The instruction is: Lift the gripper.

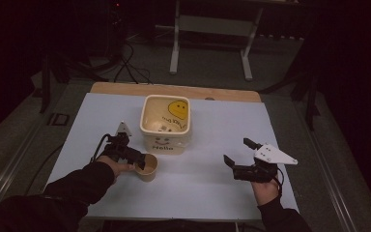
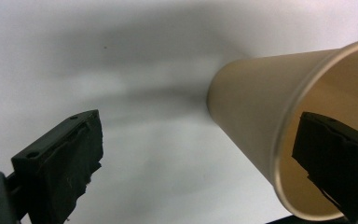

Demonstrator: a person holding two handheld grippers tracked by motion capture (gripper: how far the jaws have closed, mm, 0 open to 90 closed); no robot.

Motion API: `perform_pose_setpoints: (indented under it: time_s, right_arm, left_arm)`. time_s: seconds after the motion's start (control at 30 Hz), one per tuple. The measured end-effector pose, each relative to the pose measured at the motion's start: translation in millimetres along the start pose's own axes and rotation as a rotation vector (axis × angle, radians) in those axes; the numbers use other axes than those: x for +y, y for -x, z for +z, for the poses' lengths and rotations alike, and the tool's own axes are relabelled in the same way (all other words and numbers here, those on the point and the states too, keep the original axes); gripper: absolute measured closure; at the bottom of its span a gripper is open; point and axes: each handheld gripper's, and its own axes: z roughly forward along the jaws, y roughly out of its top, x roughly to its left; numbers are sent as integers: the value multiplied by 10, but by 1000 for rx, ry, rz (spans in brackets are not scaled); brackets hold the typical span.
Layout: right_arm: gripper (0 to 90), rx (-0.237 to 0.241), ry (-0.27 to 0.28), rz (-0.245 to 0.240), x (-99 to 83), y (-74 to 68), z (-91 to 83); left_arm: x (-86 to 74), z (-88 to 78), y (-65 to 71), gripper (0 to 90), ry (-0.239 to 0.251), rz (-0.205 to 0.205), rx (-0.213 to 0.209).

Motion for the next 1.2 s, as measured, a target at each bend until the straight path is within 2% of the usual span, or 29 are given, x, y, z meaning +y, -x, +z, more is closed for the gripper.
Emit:
perform_pose_setpoints:
  time_s: [0.23,0.43,0.6,0.8,0.93,1.2]
  right_arm:
    - [100,1,-9,-2,-3,1,14]
    - [100,1,-16,-6,4,0,11]
    - [101,-16,-24,-1,-3,5,14]
    - [101,-6,-28,8,-5,14,13]
    - [101,2,-38,11,-10,16,24]
    - [101,13,-45,16,-11,13,23]
  left_arm:
    - [8,-31,-32,11,13,-6,-16]
    - [15,-112,-5,12,7,26,-17]
    - [-8,-237,10,16,1,76,-10]
    - [-6,-381,13,16,-3,139,-10]
    - [-4,-498,30,9,-8,179,-25]
    - [-10,-666,132,9,-27,280,-13]
